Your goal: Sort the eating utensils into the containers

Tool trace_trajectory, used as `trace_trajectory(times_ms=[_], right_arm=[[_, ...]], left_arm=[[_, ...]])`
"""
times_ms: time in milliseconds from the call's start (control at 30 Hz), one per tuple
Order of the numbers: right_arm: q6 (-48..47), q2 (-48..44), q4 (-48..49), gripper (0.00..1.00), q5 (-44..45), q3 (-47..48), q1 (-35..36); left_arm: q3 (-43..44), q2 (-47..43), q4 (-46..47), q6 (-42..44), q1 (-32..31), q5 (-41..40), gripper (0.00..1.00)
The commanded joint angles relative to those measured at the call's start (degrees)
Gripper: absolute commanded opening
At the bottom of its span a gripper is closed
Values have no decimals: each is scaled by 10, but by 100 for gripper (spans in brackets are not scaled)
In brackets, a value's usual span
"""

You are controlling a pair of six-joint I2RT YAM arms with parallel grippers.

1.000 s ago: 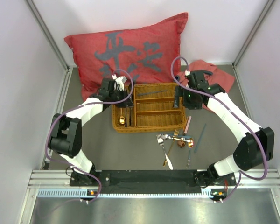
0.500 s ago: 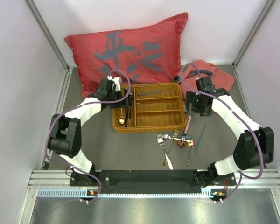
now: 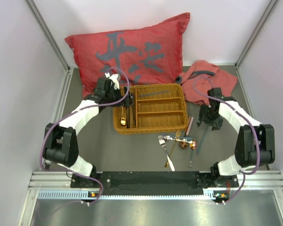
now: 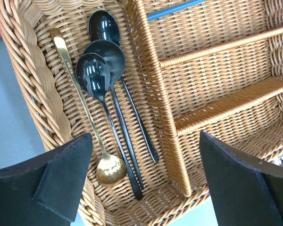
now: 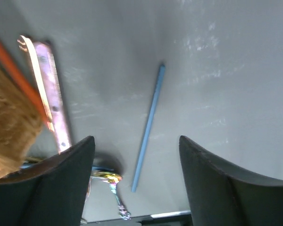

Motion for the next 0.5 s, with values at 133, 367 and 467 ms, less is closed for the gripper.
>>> trace_trajectory(times_ms=[133,367,467], right_arm=[[2,60,35,41,4,-28,-4],[-6,102,56,26,-6,-46,-16],[-17,114,76,3,-38,-54,-25]], left_arm=[[11,-37,4,8,2,17,98],[3,-54,2,7,2,15,98],[-3,-64,10,0,2,13,98]])
